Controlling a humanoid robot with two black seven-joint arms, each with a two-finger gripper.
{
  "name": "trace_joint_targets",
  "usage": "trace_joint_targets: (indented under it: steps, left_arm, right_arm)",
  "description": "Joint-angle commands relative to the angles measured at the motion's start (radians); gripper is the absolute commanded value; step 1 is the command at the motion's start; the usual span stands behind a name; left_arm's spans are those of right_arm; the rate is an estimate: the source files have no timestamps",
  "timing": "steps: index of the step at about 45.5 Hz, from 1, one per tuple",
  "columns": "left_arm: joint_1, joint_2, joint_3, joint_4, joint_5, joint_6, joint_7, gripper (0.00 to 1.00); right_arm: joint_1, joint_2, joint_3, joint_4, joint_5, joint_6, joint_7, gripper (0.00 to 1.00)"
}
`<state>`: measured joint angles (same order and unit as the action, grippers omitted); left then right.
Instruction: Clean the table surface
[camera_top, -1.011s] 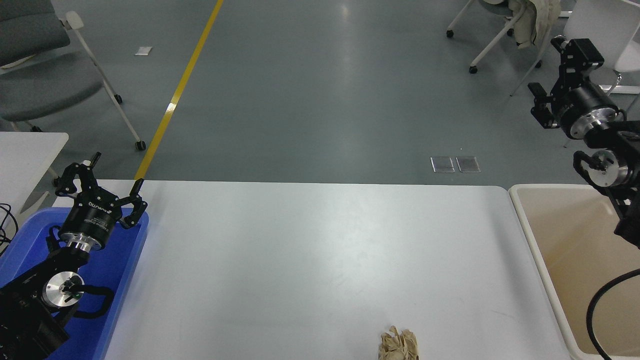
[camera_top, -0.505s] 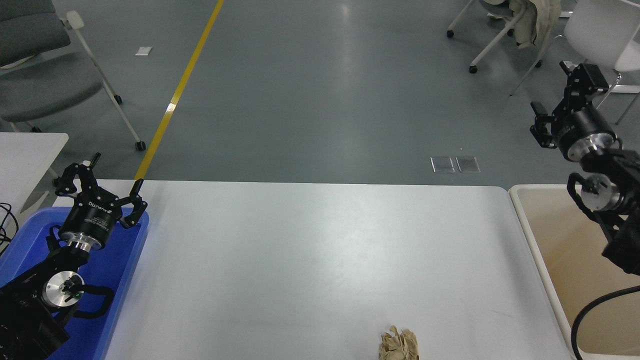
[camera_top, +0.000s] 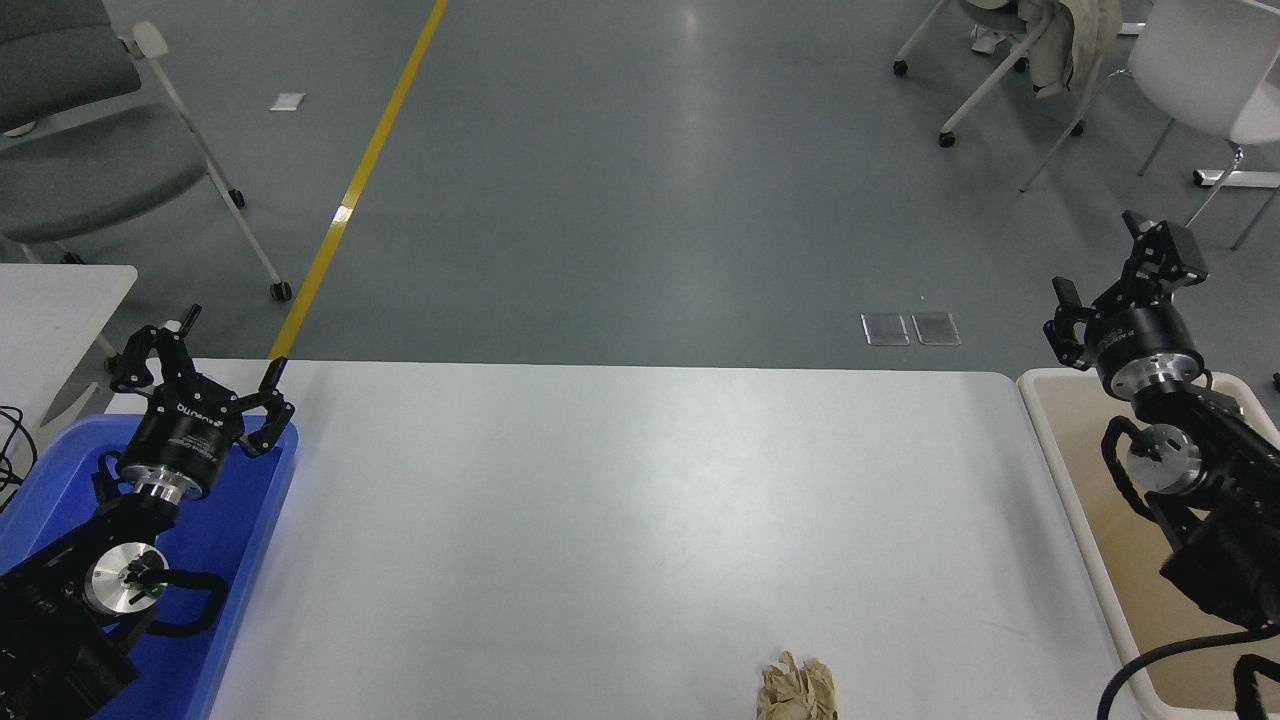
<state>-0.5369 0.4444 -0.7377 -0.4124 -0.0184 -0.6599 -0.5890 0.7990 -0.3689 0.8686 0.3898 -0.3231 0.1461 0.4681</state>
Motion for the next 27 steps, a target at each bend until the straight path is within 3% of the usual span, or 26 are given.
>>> trace_joint_targets:
  steps: [1,17,27]
  left_arm:
    - [0.0,-0.001,0.0,0.001,0.0,0.0,0.0,1.0]
    - [0.0,-0.001,0.0,0.0,0.0,0.0,0.0,1.0]
    - [0.0,-0.001,0.0,0.0,0.0,0.0,0.0,1.0]
  right_arm:
    - [0.147,-0.105,-0.294,0.003,-0.01,0.001,-0.002,0.99]
    - [0.44,-0.177,-1.037,0.063,-0.022,0.024,0.0,0.99]
    - [0.535,-0.167,-1.197,0.069,-0.079,0.125,-0.002,0.99]
